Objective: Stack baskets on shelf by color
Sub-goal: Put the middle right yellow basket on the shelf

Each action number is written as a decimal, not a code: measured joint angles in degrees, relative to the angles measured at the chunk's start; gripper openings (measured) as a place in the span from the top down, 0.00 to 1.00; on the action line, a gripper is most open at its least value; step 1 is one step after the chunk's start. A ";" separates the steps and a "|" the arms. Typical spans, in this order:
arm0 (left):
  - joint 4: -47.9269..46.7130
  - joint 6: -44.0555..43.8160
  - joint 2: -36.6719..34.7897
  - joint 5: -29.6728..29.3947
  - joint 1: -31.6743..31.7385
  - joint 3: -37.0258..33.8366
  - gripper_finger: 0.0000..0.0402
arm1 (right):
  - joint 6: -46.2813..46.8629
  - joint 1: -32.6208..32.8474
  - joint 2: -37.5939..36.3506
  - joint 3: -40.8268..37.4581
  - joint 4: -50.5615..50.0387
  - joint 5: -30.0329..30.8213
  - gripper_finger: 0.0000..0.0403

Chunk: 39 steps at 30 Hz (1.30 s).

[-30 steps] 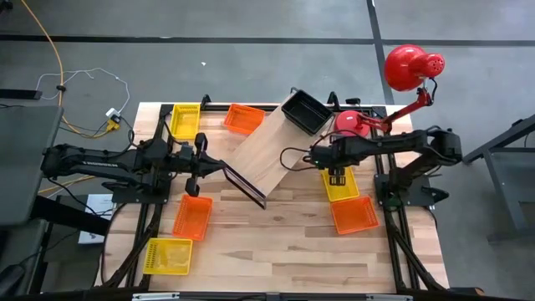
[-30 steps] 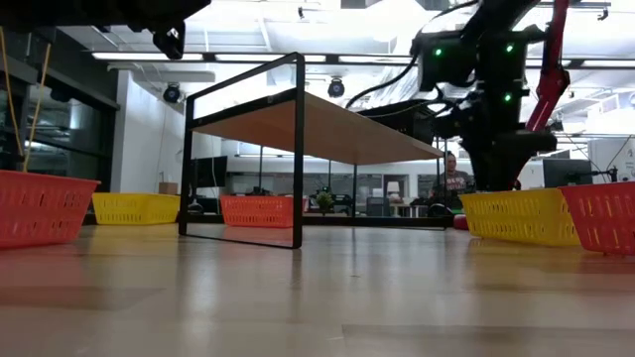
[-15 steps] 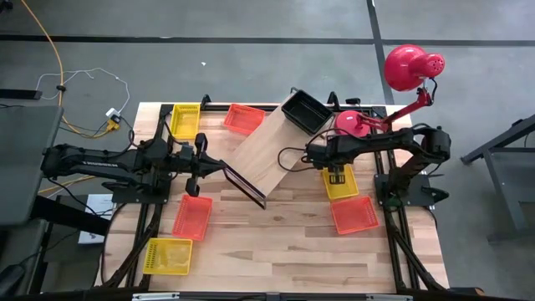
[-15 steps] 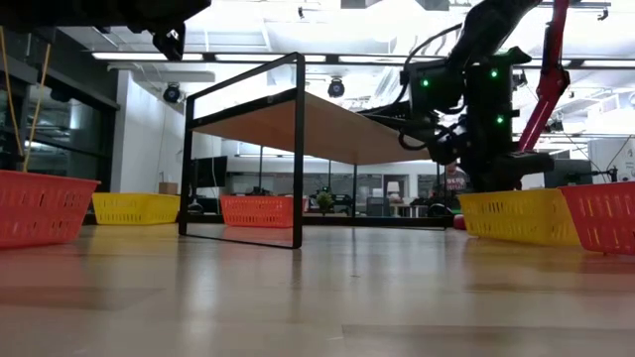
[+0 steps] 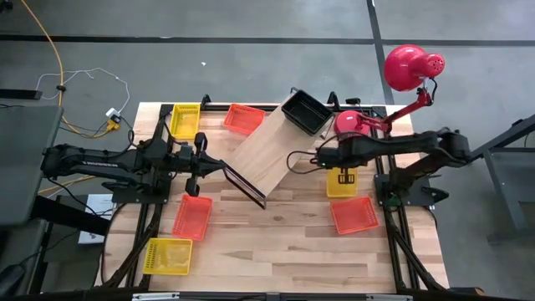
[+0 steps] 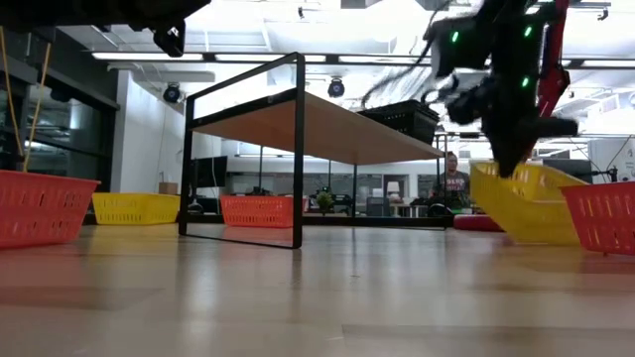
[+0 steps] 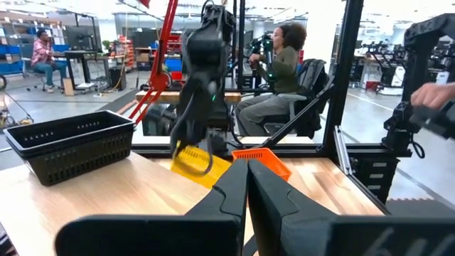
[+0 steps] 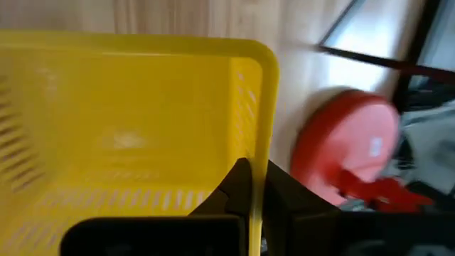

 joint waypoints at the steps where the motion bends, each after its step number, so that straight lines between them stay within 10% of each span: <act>1: 0.01 0.00 0.00 -0.01 0.00 0.00 1.00 | 0.00 0.86 -1.10 1.28 -1.52 0.36 0.99; 16: 0.31 0.01 0.00 0.01 -0.02 0.00 1.00 | -14.01 15.18 5.60 39.95 -12.69 -7.42 1.00; 39: -0.51 0.09 0.00 0.01 -0.01 0.02 1.00 | -50.25 -5.05 40.52 80.04 -23.57 -9.58 1.00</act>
